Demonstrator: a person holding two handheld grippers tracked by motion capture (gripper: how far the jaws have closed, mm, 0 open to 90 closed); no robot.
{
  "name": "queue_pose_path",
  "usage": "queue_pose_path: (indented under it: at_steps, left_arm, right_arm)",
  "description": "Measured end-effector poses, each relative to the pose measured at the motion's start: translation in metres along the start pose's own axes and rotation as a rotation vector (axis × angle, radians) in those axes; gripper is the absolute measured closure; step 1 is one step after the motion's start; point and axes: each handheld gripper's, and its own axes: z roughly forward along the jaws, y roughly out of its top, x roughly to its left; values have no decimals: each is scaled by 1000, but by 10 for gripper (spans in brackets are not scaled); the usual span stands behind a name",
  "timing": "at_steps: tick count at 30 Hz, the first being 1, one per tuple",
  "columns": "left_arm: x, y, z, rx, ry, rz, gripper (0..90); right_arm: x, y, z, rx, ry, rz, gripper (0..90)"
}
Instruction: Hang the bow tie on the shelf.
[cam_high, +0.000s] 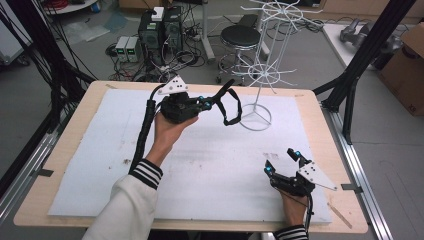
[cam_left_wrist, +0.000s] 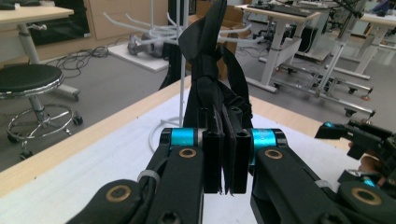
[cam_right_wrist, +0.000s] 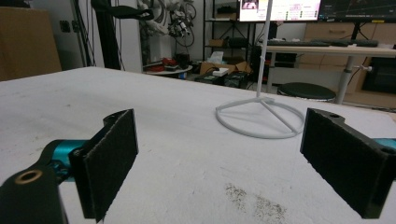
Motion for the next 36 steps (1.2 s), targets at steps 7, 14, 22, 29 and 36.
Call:
queue_pose_path:
  at_steps: [7,14,22,29,36]
  left_arm:
    - [3,13,7,-11,-1,19,871]
    - [3,20,20,-30,-10,23,870]
    - [9,25,34,-65,-17,-3,871]
    - [10,22,56,-84,-26,-32,871]
    - [10,14,70,-86,-14,-41,871]
  right_arm:
    - [0,0,-1,-3,-2,1,103]
    - [0,0,0,-5,-3,1,103]
    - [-1,0,0,-11,-3,-5,102]
    - [-1,0,-1,-12,-1,3,103]
    - [-1,0,-1,-10,0,18,103]
